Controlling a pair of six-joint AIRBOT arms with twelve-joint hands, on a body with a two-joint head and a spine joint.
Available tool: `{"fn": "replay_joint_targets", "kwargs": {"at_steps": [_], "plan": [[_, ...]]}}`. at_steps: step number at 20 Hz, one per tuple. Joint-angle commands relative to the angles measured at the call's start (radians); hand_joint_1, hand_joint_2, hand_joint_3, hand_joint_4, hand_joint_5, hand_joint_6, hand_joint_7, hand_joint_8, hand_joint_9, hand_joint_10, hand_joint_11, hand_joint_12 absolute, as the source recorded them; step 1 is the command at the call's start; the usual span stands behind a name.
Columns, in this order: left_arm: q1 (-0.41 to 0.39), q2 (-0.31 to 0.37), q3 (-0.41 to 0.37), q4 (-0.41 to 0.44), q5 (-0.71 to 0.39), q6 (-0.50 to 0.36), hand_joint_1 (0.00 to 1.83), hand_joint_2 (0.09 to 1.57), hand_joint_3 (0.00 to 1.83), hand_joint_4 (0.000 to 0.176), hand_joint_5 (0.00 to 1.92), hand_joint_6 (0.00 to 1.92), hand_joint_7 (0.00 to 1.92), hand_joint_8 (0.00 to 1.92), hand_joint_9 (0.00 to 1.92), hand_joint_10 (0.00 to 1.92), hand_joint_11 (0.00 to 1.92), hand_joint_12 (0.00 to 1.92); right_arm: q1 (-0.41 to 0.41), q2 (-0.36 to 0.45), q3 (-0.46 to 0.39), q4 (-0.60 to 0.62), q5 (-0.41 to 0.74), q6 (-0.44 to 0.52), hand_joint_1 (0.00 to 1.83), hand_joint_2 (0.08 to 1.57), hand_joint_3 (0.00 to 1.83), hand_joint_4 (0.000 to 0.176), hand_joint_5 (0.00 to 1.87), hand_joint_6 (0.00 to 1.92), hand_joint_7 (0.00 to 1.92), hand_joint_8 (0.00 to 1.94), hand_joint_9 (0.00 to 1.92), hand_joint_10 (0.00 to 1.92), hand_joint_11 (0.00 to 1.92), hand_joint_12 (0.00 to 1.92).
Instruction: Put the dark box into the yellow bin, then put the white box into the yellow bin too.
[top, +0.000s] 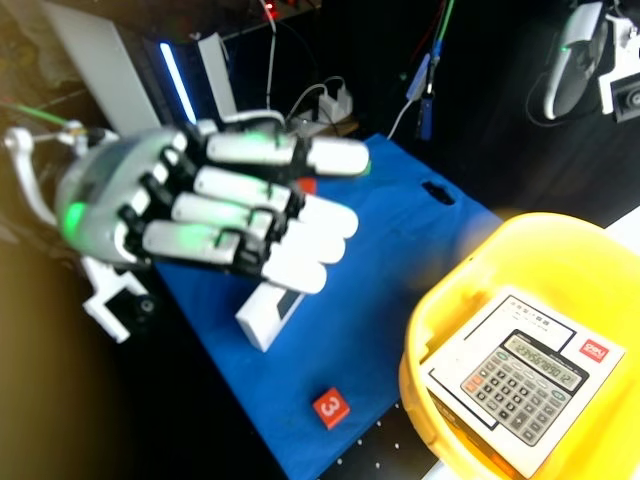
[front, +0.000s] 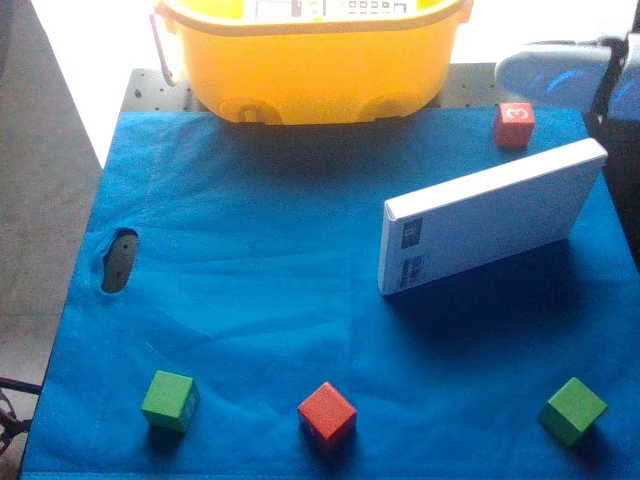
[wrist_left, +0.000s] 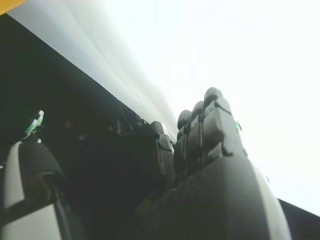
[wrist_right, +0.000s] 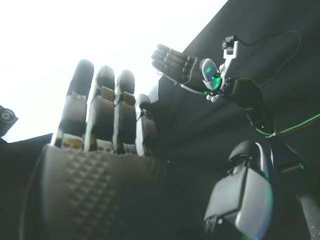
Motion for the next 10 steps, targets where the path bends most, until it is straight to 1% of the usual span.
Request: {"fn": "replay_joint_targets", "kwargs": {"at_steps": [1,2,3,4,5,6,7,8,9,10], "plan": [[-0.02,0.004,-0.004,-0.055,-0.083,0.01,1.03,0.89,0.0,0.133,0.43,0.02,0.27,0.01,0.19,0.03,0.0,1.01,0.005,0.004,-0.005,-0.004,0.111,0.007,0.2,0.77,0.01,0.046,0.1,0.0,0.31,0.0,0.25,0.0,0.0,0.61],[-0.018,0.012,-0.014,-0.059,-0.082,0.024,0.99,0.88,0.0,0.111,0.26,0.0,0.17,0.01,0.2,0.02,0.0,0.93,-0.002,0.003,-0.007,-0.003,0.101,0.007,0.22,0.81,0.01,0.028,0.1,0.0,0.3,0.0,0.24,0.0,0.0,0.59],[-0.014,0.02,-0.021,-0.064,-0.083,0.027,0.91,0.86,0.0,0.104,0.15,0.0,0.08,0.01,0.16,0.02,0.0,0.75,-0.007,-0.001,-0.007,-0.003,0.092,0.007,0.26,0.83,0.0,0.052,0.1,0.0,0.29,0.0,0.23,0.0,0.0,0.58],[-0.011,0.026,-0.026,-0.067,-0.084,0.027,0.92,0.85,0.0,0.103,0.11,0.01,0.06,0.0,0.13,0.01,0.0,0.57,-0.011,-0.005,-0.008,-0.003,0.083,0.007,0.28,0.83,0.0,0.057,0.1,0.0,0.29,0.0,0.22,0.0,0.0,0.54],[-0.009,0.03,-0.03,-0.069,-0.084,0.027,0.9,0.84,0.0,0.096,0.07,0.0,0.01,0.0,0.07,0.01,0.0,0.45,-0.018,-0.008,-0.009,-0.003,0.072,0.007,0.34,0.82,0.0,0.05,0.1,0.0,0.27,0.0,0.2,0.0,0.0,0.48],[-0.002,0.033,-0.032,-0.073,-0.083,0.027,0.94,0.85,0.0,0.118,0.06,0.0,0.0,0.0,0.05,0.0,0.0,0.34,-0.032,-0.014,-0.01,-0.003,0.06,0.007,0.37,0.79,0.0,0.056,0.09,0.0,0.24,0.0,0.16,0.0,0.0,0.38],[0.002,0.033,-0.032,-0.075,-0.083,0.027,1.01,0.87,0.0,0.124,0.14,0.01,0.0,0.0,0.01,0.0,0.0,0.18,-0.038,-0.017,-0.01,-0.003,0.056,0.008,0.28,0.74,0.0,0.075,0.09,0.0,0.28,0.01,0.22,0.01,0.06,0.49],[0.005,0.033,-0.032,-0.077,-0.083,0.027,1.01,0.87,0.0,0.124,0.14,0.01,0.0,0.0,0.01,0.0,0.0,0.18,-0.044,-0.019,-0.011,-0.003,0.052,0.01,0.28,0.74,0.0,0.075,0.09,0.0,0.28,0.01,0.22,0.01,0.06,0.49],[0.01,0.033,-0.032,-0.079,-0.083,0.027,1.01,0.89,0.0,0.147,0.22,0.02,0.02,0.0,0.0,0.0,0.0,0.01,-0.054,-0.02,-0.011,-0.003,0.043,0.017,0.24,0.7,0.0,0.056,0.1,0.0,0.3,0.0,0.25,0.0,0.0,0.68],[0.012,0.034,-0.033,-0.079,-0.083,0.027,1.01,0.89,0.0,0.147,0.22,0.02,0.02,0.0,0.0,0.0,0.0,0.01,-0.057,-0.021,-0.011,-0.003,0.035,0.021,0.24,0.7,0.0,0.056,0.1,0.0,0.3,0.0,0.25,0.0,0.0,0.68]]}}
